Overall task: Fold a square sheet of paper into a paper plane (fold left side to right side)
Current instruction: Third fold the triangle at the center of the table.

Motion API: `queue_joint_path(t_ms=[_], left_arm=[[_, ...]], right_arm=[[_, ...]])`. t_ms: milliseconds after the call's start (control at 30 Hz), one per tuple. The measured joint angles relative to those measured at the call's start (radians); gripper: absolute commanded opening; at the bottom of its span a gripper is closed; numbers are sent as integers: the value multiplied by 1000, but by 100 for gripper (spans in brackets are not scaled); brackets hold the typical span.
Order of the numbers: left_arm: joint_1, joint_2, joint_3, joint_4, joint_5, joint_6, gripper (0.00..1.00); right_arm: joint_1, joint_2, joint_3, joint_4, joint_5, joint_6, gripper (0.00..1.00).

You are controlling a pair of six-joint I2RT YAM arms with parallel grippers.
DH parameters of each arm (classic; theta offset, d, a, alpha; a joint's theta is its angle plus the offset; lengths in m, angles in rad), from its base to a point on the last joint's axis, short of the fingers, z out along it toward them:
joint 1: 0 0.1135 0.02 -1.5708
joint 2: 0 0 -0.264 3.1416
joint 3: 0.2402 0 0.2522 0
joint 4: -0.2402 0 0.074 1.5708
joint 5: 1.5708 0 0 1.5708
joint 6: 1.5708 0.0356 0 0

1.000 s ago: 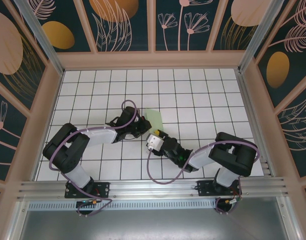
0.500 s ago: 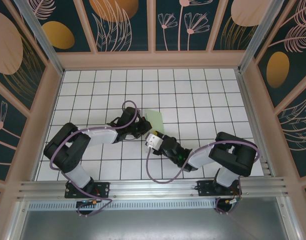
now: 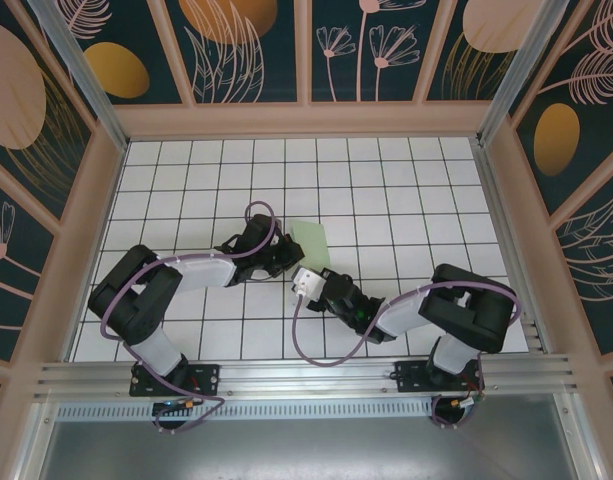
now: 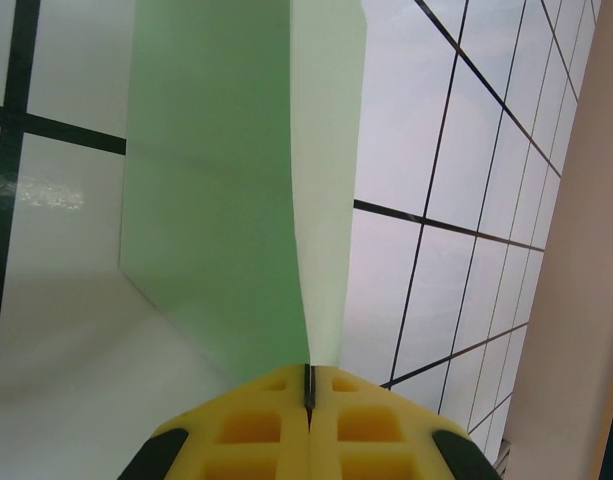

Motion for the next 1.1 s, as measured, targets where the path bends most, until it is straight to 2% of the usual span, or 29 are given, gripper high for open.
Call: queue_joint_path(t_ms=[67,200,400,600,733,933,1100], left_arm=[[0,0,0,0,0,0,3],[0,0,0,-6,-1,4,17],[0,0,0,-38,-11,27,44],[0,-31,0,-117,-52,71,60],[5,-85,0,-179,-82,104,61],[34,-132,61,-283,-121,184,49],[40,-31,286,-369,-120,307,38]], right_arm=[[-1,-5,0,-6,0,2,0],[-6,-19,0,-19,-2,21,0],[-16,-36,0,-41,-5,40,0],[-18,-42,0,-60,-8,56,0],[-20,-42,0,-70,-12,69,0],[-20,-42,0,-79,-15,78,0],[-20,-42,0,-79,-15,82,0]])
